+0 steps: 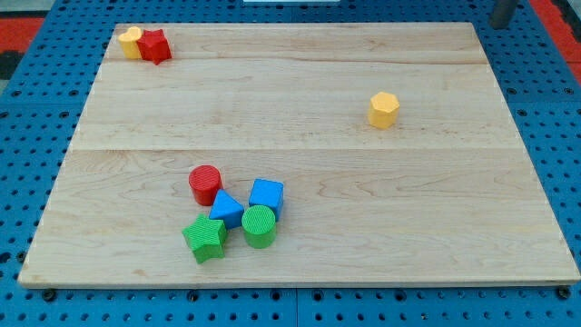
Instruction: Move the yellow heart into the red star
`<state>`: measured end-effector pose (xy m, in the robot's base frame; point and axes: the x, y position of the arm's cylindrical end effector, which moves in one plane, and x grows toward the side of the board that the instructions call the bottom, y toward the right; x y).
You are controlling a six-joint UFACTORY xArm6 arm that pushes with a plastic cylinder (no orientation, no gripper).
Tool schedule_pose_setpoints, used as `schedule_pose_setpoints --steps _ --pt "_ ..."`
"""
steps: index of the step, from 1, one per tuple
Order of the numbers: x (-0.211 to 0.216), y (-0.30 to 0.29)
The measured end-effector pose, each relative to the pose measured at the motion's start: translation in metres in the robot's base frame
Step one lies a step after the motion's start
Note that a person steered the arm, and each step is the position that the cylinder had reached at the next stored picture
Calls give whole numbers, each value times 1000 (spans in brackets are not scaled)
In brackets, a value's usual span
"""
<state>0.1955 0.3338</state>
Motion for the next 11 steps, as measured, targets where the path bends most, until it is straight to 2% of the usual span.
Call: schedule_pose_setpoints --steps 2,5,6,7,11 --pt "-2 -11" --pt "46 -120" --pt "23 -160" --pt "25 -196" --pt "20 -230"
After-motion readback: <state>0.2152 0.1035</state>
